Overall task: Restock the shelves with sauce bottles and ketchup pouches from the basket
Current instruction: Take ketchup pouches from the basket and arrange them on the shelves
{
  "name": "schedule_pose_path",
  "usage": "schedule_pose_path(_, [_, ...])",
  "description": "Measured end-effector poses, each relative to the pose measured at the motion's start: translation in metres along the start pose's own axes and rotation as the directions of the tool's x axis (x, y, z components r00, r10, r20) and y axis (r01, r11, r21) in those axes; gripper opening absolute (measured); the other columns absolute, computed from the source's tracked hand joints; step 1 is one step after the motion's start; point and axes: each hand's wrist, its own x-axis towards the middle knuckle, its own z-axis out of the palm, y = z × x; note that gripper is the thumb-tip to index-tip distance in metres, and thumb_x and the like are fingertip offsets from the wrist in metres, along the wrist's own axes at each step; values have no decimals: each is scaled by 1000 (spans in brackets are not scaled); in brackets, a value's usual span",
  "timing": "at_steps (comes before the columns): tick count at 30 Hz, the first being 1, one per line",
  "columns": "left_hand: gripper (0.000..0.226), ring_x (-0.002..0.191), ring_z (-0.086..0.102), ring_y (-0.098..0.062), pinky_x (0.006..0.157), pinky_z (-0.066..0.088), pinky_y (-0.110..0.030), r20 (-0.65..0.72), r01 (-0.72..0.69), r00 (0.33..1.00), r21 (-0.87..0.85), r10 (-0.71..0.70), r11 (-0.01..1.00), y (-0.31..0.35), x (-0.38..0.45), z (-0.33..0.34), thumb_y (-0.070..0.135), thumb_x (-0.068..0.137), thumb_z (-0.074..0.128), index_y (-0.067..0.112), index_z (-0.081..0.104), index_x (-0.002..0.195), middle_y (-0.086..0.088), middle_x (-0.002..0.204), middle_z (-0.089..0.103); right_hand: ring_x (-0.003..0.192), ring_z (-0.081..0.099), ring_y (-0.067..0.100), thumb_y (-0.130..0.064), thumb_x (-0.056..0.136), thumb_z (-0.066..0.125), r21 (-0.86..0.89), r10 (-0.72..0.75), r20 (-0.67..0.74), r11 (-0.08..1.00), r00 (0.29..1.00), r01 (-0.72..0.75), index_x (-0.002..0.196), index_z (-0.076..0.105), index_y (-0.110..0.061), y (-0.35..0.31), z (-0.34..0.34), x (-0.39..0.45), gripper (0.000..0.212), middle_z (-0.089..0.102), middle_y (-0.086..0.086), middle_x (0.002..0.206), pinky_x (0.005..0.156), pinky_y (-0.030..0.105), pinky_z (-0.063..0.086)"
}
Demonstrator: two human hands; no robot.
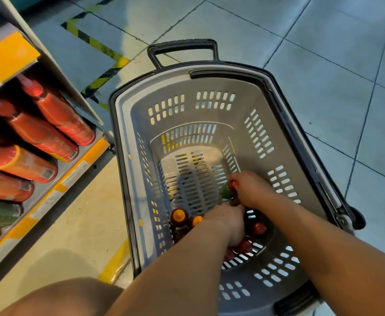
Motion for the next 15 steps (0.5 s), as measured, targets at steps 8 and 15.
schedule_pose_path(8, [31,110,62,-37,93,54,-47,-87,-12,996,-51,7,999,16,-13,-19,32,96,56,17,63,123,-16,122,65,88,65,19,-22,102,50,68,-18,-72,997,997,23,102,71,-32,-15,-32,-16,23,69,-2,99,84,42,58])
schedule_pose_path(15, [23,111,65,-37,87,55,-44,-271,-106,952,155,145,982,30,-57,-56,18,88,66,21,66,111,-14,116,68,95,65,19,-26,102,59,211,-73,-286,968,956,137,115,73,-28,-38,-97,-42,19,72,-2,102,90,33,52])
